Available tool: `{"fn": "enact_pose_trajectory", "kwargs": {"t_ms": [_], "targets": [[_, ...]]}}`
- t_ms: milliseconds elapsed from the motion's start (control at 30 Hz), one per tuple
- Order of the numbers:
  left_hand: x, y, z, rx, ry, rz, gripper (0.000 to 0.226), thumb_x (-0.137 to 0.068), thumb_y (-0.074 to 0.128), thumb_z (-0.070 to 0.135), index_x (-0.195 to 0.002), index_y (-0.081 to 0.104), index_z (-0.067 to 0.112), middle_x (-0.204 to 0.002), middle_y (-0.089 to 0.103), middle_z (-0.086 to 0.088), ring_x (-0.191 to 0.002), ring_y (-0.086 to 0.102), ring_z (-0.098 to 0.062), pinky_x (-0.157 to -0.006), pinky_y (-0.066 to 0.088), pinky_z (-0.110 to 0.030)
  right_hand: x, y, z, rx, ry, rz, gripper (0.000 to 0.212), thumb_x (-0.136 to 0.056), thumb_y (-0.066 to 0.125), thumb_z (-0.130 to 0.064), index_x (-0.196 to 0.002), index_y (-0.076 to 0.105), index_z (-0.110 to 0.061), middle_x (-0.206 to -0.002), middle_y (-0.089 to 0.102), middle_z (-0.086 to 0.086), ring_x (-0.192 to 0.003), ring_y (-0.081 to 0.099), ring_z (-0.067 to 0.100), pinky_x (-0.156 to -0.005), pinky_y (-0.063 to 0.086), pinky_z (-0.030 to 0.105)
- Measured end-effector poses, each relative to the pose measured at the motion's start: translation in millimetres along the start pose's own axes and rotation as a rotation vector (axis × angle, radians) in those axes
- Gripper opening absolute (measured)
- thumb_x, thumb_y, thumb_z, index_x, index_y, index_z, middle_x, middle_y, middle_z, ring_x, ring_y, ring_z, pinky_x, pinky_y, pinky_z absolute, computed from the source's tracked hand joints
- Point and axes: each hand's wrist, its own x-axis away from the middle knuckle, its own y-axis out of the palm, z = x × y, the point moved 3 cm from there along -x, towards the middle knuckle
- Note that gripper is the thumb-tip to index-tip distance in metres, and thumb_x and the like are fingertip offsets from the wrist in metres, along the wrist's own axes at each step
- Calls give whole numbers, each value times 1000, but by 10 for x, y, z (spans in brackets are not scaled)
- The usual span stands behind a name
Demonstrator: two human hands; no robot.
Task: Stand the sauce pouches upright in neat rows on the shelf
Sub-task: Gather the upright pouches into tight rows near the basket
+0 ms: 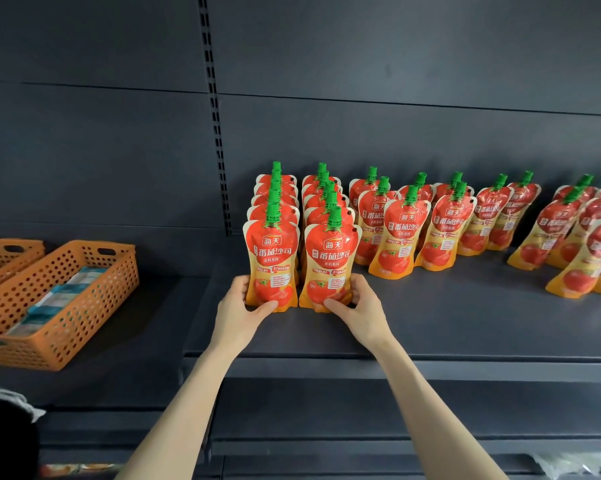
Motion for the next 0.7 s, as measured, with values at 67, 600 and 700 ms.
{"fn": "enact_pose_trajectory", "kwargs": {"t_ms": [67,600,700], "targets": [[58,-21,-24,7,22,54,49,-76,76,24,-116,48,19,-108,55,11,-93,53,0,-73,38,-8,29,-31,7,13,3,1,52,-83,70,-23,-127,44,-16,-121,57,-4,-107,54,9,-88,40,18],[295,382,1615,25,523,-80,6,-85,65,18,-90,64,20,-87,66,17,-85,62,2,-73,46,-8,-66,-1345,-563,117,-192,252,9,-91,58,-16,-98,65,-14,-89,65,-10,-86,60,0,-67,44,3],[79,539,2014,48,584,-76,5,-86,64,16,-91,65,17,-86,67,12,-83,62,-1,-73,47,-10,-323,-1650,-704,148,-247,258,9,-91,58,-15,-97,65,-14,-87,64,-11,-81,58,-2,-64,42,3]]}}
